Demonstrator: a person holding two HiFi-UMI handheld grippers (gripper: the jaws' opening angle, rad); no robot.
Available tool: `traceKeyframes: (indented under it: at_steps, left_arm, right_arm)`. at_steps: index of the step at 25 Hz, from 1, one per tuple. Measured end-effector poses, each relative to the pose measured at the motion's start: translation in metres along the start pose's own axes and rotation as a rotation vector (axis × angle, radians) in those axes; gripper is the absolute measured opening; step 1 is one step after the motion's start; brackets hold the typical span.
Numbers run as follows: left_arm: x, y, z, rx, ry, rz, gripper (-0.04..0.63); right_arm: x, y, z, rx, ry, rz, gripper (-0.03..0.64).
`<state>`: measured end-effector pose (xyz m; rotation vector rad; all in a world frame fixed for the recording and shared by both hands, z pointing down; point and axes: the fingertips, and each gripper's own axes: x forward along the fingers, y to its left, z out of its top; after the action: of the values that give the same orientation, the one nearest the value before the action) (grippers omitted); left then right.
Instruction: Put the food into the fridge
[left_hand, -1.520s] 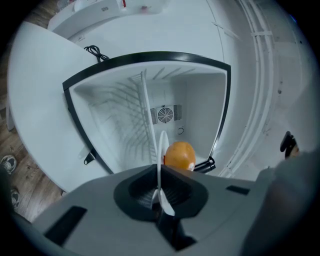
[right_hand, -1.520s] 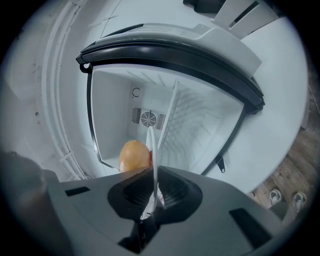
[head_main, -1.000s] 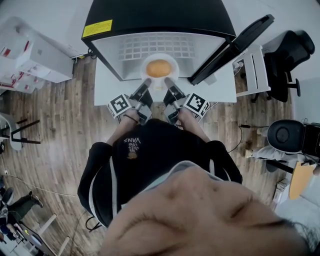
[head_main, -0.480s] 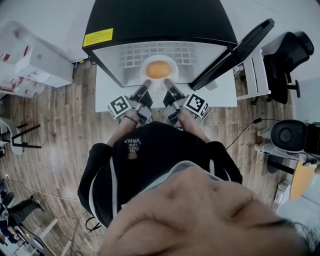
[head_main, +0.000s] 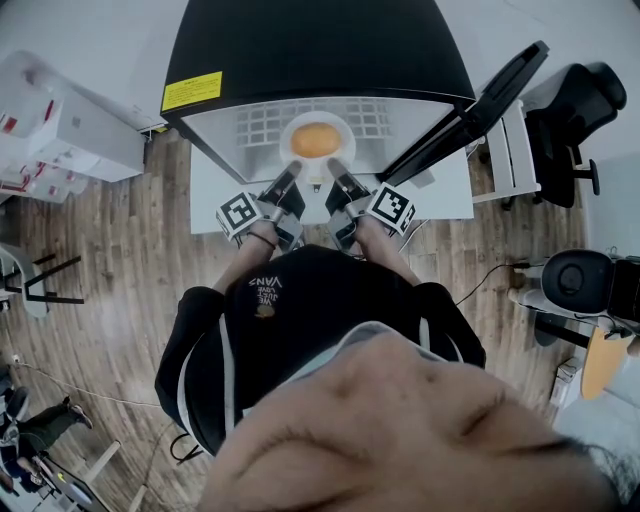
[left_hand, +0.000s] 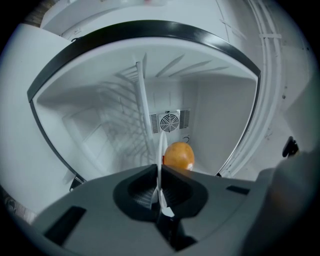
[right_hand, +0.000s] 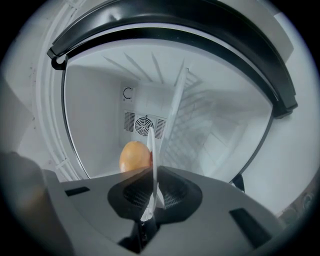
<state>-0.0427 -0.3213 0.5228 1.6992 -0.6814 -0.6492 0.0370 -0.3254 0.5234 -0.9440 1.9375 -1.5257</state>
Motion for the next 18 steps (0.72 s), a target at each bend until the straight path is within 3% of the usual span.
traceKeyframes:
  at_steps: [6,14,18]
  left_arm:
    - [0.005,0.007,0.004,-0.006,0.001,0.016,0.031]
    - [0.012,0.004,0.01,-0.021,-0.001,-0.004,0.031]
    - [0.015,0.0,0.012,-0.018,0.006,-0.026,0.031]
  right_arm:
    - [0.004,-0.006,0.006,0.007,-0.003,-0.025,0.028]
    - [0.012,-0.004,0.011,0.024,-0.013,-0.009,0.028]
    - [0.013,-0.009,0.015,0.023,-0.023,-0.048,0.028]
